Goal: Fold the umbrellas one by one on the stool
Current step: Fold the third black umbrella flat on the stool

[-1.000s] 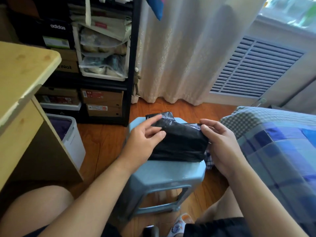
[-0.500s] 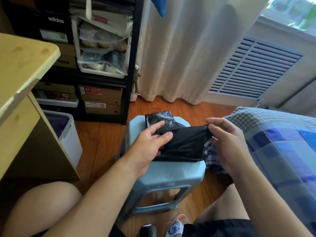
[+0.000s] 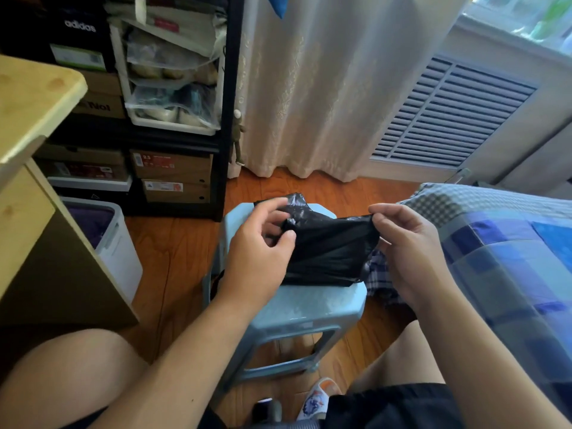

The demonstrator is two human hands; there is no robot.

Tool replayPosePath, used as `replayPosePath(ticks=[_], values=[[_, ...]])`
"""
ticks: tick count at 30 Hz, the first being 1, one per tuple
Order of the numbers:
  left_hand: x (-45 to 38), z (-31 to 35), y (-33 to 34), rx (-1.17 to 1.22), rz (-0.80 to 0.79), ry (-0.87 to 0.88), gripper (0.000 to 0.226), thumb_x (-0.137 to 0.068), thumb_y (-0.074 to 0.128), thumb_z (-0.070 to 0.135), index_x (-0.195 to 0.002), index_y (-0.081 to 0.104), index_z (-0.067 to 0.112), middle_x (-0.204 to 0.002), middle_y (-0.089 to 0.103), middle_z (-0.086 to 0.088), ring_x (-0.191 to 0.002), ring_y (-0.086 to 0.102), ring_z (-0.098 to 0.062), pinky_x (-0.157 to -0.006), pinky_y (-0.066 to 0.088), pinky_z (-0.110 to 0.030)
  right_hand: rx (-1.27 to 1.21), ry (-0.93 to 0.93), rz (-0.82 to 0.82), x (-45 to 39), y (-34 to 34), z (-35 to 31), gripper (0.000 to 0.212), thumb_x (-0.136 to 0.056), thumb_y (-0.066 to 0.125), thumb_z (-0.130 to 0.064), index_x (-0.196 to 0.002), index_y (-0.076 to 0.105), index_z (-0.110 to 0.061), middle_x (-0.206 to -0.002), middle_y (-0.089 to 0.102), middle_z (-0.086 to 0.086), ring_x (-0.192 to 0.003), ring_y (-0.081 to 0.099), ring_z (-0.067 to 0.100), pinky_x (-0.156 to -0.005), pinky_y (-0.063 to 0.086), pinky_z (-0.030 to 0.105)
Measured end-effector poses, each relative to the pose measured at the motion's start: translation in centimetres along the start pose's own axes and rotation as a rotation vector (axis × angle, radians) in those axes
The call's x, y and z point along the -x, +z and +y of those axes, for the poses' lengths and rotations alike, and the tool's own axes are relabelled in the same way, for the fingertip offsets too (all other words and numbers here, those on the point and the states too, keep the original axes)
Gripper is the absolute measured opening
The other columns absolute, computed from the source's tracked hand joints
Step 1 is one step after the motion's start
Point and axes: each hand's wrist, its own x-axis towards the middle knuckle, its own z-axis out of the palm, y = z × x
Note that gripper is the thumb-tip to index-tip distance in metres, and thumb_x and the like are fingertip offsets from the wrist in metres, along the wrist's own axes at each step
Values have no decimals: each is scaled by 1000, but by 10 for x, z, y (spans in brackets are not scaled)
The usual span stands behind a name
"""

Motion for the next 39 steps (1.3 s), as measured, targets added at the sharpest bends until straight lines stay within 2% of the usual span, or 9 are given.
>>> replayPosePath(ticks=[2, 5, 11, 15, 20, 24, 29, 35, 39], values=[[-2, -4, -2, -81, 74, -23, 40, -90, 74, 15, -118, 57, 38, -108, 59, 12, -98, 59, -7, -77, 44, -5, 8, -2, -7, 0, -2, -1, 19, -100, 62, -5, -96, 78, -15, -98, 72, 12, -93, 70, 23, -81, 57, 34], [-4, -10, -2, -19, -15, -126, 42, -88, 79, 22, -122, 57, 34, -101, 61, 12, -96, 62, -6, -79, 46, -12, 1, 5, -12, 0, -2, -1, 20, -100, 62, -6, -96, 78, -16, -99, 72, 12, -95, 71, 24, -82, 57, 34], [-1, -8, 0, -115, 44, -108, 42, -89, 79, 25, -120, 54, 35, -88, 62, 11, -80, 61, -2, -65, 43, -8, -15, 13, -4, -1, 0, -3, 19, -100, 62, -5, -96, 78, -14, -97, 71, 13, -92, 70, 23, -79, 57, 32], [1, -12, 2, -120, -1, -172, 45, -89, 79, 26, -127, 56, 31, -94, 66, 14, -89, 65, -4, -78, 54, -23, -13, 22, -6, -2, 1, -5, 17, -99, 62, -5, -97, 77, -13, -98, 70, 13, -94, 70, 25, -83, 58, 36], [4, 1, 2, 76, -56, -37, 47, -91, 75, 11, -129, 60, 34, -96, 75, 14, -99, 69, 0, -91, 52, -14, -12, 24, -5, -3, 2, -7, 15, -99, 62, -5, -99, 77, -11, -100, 70, 14, -94, 69, 24, -86, 58, 37], [3, 2, 0, 37, 28, 9, 37, -91, 75, 11, -116, 69, 38, -83, 72, 20, -91, 69, 2, -82, 51, -9, 7, 17, -8, -4, 0, -10, 14, -99, 61, -5, -101, 75, -9, -97, 70, 10, -92, 69, 20, -85, 59, 33], [1, -2, -1, 8, 48, 9, 28, -91, 76, 15, -112, 74, 33, -91, 70, 18, -90, 69, 2, -79, 51, -8, 74, -25, -39, -5, -2, -11, 15, -99, 63, -7, -103, 77, -12, -94, 73, 5, -94, 73, 20, -91, 59, 38], [-3, -4, -2, -35, 98, 73, 16, -91, 76, 13, -102, 77, 25, -90, 74, 17, -86, 71, 0, -79, 55, -13, 226, -1, -251, -12, -11, -15, 27, -93, 73, -9, -118, 74, -19, -99, 78, 4, -100, 75, 21, -93, 56, 38], [-18, -5, -3, -164, 114, 182, 17, -91, 75, 16, -106, 75, 24, -89, 70, 20, -85, 69, -1, -78, 54, -15, 391, -56, -232, -29, -13, -19, 14, -89, 78, -10, -87, 77, -24, -83, 69, 1, -81, 65, 18, -83, 52, 35]])
